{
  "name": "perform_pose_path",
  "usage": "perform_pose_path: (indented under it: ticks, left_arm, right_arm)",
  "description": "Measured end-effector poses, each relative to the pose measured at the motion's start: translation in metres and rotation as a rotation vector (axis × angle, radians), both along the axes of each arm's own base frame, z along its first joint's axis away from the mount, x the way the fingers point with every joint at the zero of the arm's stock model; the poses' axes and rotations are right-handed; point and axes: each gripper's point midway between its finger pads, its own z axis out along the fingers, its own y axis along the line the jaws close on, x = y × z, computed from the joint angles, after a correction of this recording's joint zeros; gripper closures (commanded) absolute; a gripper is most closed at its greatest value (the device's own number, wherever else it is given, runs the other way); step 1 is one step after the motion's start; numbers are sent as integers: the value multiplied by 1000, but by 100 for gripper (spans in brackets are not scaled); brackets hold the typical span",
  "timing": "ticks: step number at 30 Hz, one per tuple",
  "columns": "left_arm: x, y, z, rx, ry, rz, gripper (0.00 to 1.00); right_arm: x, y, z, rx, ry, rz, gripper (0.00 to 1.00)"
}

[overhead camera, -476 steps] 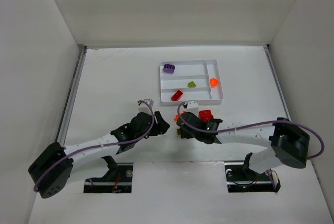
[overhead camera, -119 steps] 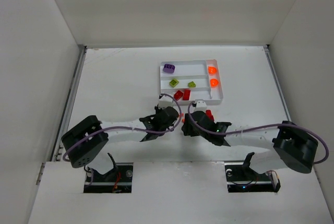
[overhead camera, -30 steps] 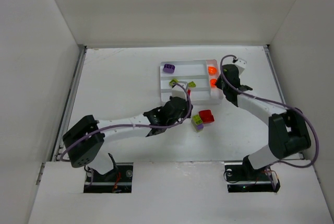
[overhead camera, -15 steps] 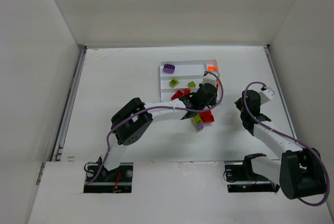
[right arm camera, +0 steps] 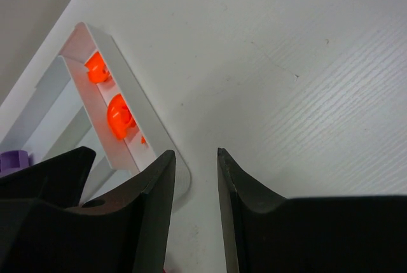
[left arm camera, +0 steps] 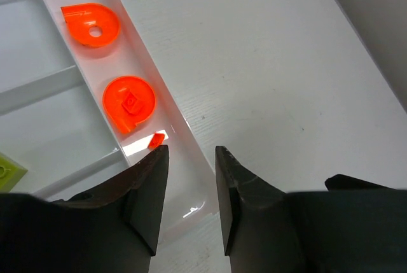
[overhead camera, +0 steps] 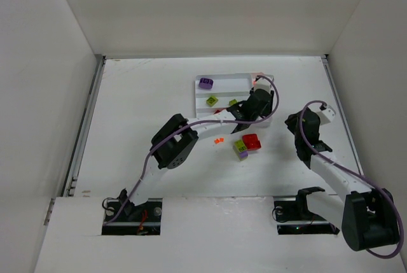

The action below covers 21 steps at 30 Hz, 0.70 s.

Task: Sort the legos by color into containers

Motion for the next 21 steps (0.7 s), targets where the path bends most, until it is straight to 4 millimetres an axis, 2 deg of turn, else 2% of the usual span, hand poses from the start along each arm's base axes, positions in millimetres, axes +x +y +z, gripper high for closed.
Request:
perform_pose_path:
  ticks: [4,7,10,13,17,19,21]
  left_arm:
    - [-1,0,-7,21,12,-4,59]
    - [-2,3,-7,21,12,-3,58]
    - [-10,25,-8,46,30,4,58]
    - [-22,69,7,50,43,33,58]
    - [-39,151,50,-37,35,127,57]
    - [-51,192,67,-94,20,185,57]
    - [-69,224,73,-140,9,226,57]
  right_arm:
    - [0,1,3,4,-11,5,65]
    - [0,6,5,8,-17,26,70]
    - [0,20,10,4,-30,81,74]
    - [-1,49,12,-9,-25,191,76]
    - [-7,101,18,-26,-17,379,72]
    - [-18,132,20,-37,-9,490,56]
    - [-33,161,19,-57,7,595,40]
